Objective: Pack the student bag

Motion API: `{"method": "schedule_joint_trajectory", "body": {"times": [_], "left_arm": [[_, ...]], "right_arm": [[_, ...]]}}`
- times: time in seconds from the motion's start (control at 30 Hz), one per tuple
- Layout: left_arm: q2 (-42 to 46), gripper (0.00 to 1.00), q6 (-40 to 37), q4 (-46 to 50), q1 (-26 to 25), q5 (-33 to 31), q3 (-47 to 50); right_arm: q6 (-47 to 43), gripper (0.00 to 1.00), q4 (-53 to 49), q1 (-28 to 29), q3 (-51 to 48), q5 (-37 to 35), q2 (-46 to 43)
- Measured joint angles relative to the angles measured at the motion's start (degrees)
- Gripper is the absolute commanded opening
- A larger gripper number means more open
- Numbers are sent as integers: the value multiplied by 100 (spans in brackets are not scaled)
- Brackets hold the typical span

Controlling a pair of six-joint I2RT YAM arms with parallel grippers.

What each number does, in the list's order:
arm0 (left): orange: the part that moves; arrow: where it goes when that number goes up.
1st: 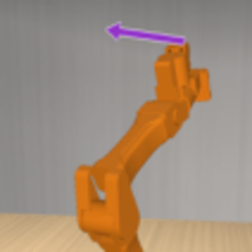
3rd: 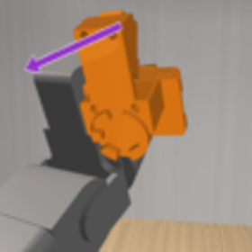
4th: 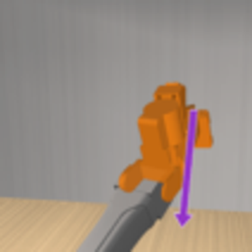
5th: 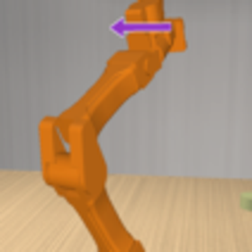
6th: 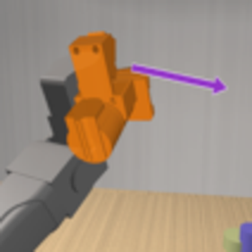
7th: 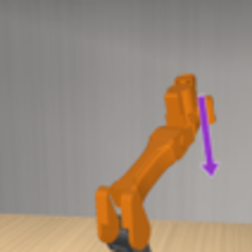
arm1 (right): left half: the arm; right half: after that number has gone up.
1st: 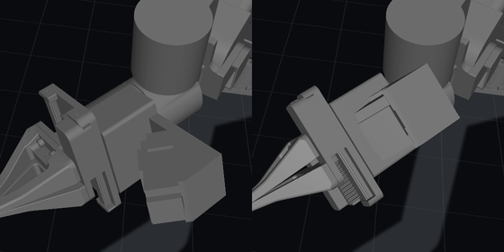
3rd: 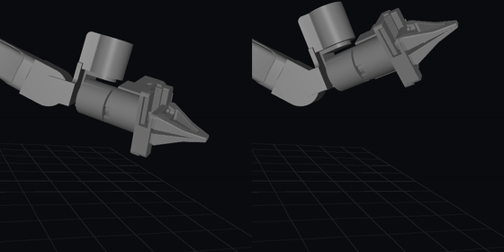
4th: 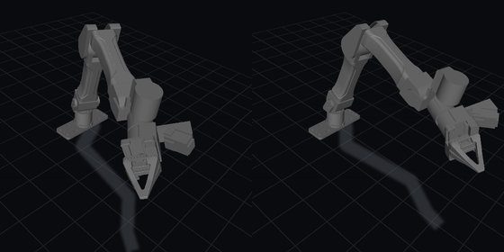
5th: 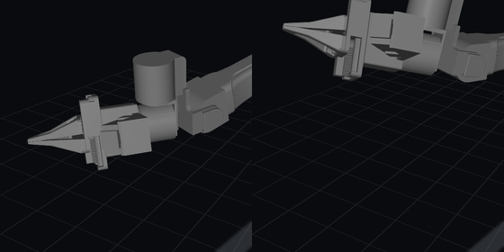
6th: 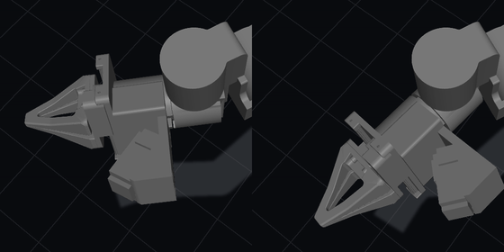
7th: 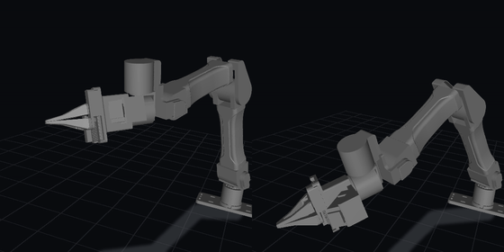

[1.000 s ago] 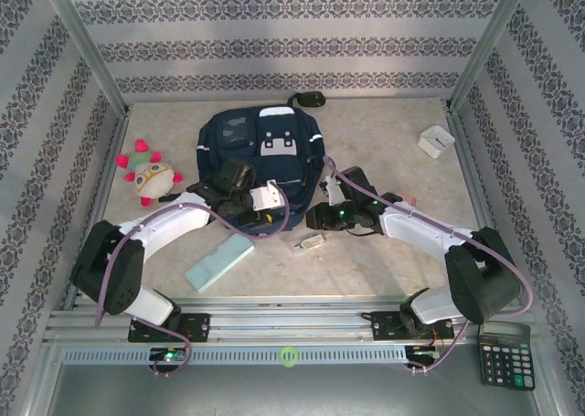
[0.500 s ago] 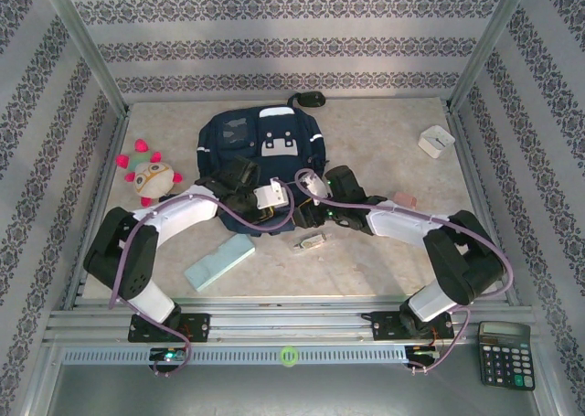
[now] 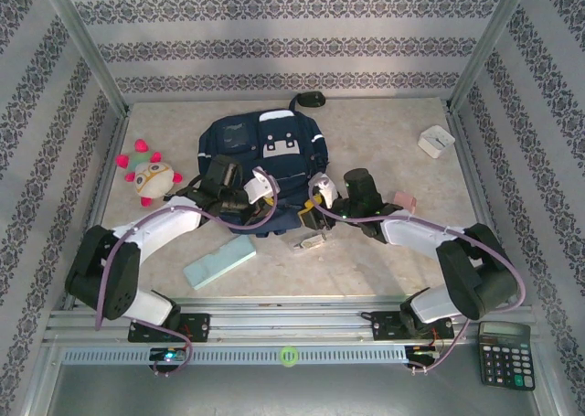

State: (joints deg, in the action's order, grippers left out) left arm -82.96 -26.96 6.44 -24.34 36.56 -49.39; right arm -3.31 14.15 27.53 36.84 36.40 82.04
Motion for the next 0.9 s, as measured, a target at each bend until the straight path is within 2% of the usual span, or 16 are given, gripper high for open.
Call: {"method": "schedule_joint_trajectory", "body": {"times": [0.4,0.67,0.77,0.9], "left_arm": [[96,0,275,-448,83,417,105],[96,0,280,-584,83,726,105],[96,0,280,-592,83,809,105],[96,0,278,-605,83,820,105]], "right_arm": [[-61,48,236,-111,-146,120,-308],[-142,48,372,-63,101,98,144],[-144,36,402,-63,208,111,267],[-155,8,448,-63,216,142,275]]}}
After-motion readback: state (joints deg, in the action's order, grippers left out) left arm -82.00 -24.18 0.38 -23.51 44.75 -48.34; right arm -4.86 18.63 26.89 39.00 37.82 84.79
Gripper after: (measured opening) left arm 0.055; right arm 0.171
